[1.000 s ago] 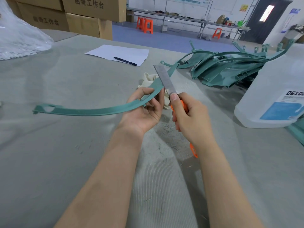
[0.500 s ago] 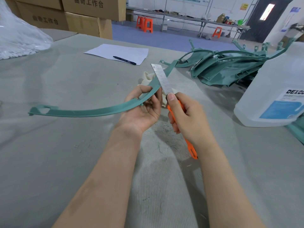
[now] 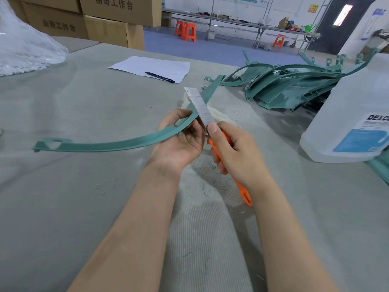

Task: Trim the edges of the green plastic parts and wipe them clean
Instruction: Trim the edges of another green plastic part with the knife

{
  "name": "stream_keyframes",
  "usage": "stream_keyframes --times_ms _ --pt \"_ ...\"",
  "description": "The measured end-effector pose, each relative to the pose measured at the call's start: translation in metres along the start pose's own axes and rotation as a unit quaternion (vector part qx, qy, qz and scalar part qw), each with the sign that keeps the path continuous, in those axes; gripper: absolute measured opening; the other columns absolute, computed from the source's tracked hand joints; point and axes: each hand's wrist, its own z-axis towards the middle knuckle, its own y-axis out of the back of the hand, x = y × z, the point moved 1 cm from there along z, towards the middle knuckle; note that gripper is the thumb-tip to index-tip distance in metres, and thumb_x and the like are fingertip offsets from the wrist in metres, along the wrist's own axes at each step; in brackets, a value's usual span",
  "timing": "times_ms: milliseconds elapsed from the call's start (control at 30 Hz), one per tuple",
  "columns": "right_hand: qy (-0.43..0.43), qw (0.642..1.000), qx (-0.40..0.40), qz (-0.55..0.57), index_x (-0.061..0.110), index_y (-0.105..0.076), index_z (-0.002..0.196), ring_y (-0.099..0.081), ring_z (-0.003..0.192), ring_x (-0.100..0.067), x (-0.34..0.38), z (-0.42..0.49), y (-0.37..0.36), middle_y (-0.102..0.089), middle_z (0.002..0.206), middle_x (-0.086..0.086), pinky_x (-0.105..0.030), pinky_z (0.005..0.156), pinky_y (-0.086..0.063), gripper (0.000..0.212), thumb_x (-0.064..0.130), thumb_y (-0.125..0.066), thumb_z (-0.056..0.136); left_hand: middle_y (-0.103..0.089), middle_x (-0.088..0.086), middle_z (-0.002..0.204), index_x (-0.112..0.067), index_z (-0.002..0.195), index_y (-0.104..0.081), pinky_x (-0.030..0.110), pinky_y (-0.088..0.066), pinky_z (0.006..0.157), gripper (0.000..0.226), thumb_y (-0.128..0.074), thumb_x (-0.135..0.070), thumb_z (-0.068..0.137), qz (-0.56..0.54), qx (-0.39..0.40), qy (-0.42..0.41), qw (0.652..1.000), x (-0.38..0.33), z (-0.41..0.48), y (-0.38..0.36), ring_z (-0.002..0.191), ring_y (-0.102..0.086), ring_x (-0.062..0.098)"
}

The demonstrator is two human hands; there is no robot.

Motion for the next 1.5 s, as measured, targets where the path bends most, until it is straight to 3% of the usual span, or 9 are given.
stream_keyframes --times_ms 100,200,333,600,867,1133,1267,1333,1500 --pt "-0.001 1.000 0.011 0.005 0.031 -0.055 0.065 -0.047 0.040 -0.011 0.000 -0.001 0.000 -0.050 0.049 0.007 -0.020 0.039 -0.037 0.034 0.044 -0.047 0.095 -0.063 0.010 0.077 0.000 0.086 -0.061 0.016 -0.053 0.046 0.021 -0.059 -0.001 0.066 -0.003 0.006 -0.006 1.000 0.002 0.001 -0.001 0.059 -0.061 0.014" --pt "0.018 0.998 0.063 -0.020 0.037 -0.055 0.063 -0.046 0.042 -0.003 0.002 -0.004 -0.009 -0.052 0.049 0.017 -0.015 0.043 -0.037 0.035 0.042 -0.050 0.097 -0.068 0.021 0.073 0.007 0.068 -0.065 0.023 -0.057 0.071 0.014 -0.055 0.000 0.062 -0.064 0.006 -0.014 0.998 0.003 0.002 0.001 0.056 -0.068 0.027" --pt "0.027 0.995 0.095 -0.035 0.036 -0.055 0.064 -0.047 0.045 -0.003 0.003 -0.006 -0.017 -0.051 0.051 0.016 -0.015 0.047 -0.037 0.034 0.041 -0.051 0.097 -0.067 0.026 0.079 0.011 0.070 -0.064 0.018 -0.051 0.083 0.013 -0.053 0.008 0.063 -0.093 0.021 -0.007 0.995 -0.002 0.001 0.008 0.061 -0.069 0.033" --pt "-0.020 0.998 -0.048 -0.021 0.019 -0.055 0.070 -0.050 0.039 -0.014 -0.003 0.001 -0.001 -0.053 0.051 0.001 -0.026 0.043 -0.040 0.037 0.041 -0.048 0.099 -0.065 0.009 0.064 -0.001 0.073 -0.059 0.018 -0.052 0.045 0.015 -0.051 -0.004 0.086 -0.001 -0.001 -0.013 1.000 -0.002 0.003 0.006 0.050 -0.066 0.018" --pt "-0.045 0.998 -0.025 -0.021 0.009 -0.054 0.075 -0.050 0.039 -0.015 -0.005 0.002 -0.004 -0.052 0.050 0.001 -0.023 0.040 -0.039 0.040 0.040 -0.046 0.100 -0.062 0.008 0.059 0.000 0.062 -0.061 0.017 -0.049 0.041 0.030 -0.050 -0.006 0.088 0.016 -0.012 -0.018 1.000 -0.001 0.003 0.005 0.044 -0.061 0.015" --pt "-0.034 0.999 -0.003 -0.013 0.013 -0.055 0.073 -0.048 0.038 -0.013 0.002 -0.001 -0.004 -0.051 0.049 0.005 -0.021 0.038 -0.038 0.039 0.038 -0.046 0.101 -0.059 0.006 0.050 0.000 0.047 -0.061 0.016 -0.050 0.045 0.045 -0.047 -0.006 0.089 0.024 -0.023 -0.045 0.998 -0.001 0.008 0.005 0.038 -0.056 0.012" --pt "-0.015 0.999 0.042 -0.005 0.031 -0.057 0.064 -0.046 0.039 -0.006 0.005 -0.005 -0.013 -0.052 0.049 0.018 -0.020 0.041 -0.037 0.037 0.037 -0.048 0.100 -0.067 0.014 0.073 0.003 0.074 -0.065 0.020 -0.056 0.064 0.015 -0.054 -0.003 0.066 -0.044 -0.003 -0.031 0.999 0.001 0.005 0.003 0.055 -0.066 0.022" --pt "0.002 0.997 0.067 -0.023 0.035 -0.056 0.063 -0.046 0.039 -0.003 0.007 -0.007 -0.020 -0.053 0.050 0.025 -0.016 0.044 -0.037 0.037 0.036 -0.049 0.100 -0.067 0.019 0.084 0.002 0.087 -0.062 0.024 -0.058 0.061 0.028 -0.053 -0.001 0.061 -0.081 0.023 -0.022 0.996 0.000 0.004 0.006 0.064 -0.068 0.028" --pt "-0.004 0.998 0.057 0.015 0.043 -0.057 0.061 -0.046 0.039 -0.007 0.009 -0.006 -0.016 -0.050 0.048 0.010 -0.019 0.039 -0.038 0.039 0.038 -0.049 0.100 -0.070 0.020 0.079 0.006 0.073 -0.065 0.021 -0.054 0.077 0.017 -0.051 -0.001 0.077 -0.038 0.019 -0.021 0.999 -0.002 0.001 0.004 0.063 -0.070 0.026"
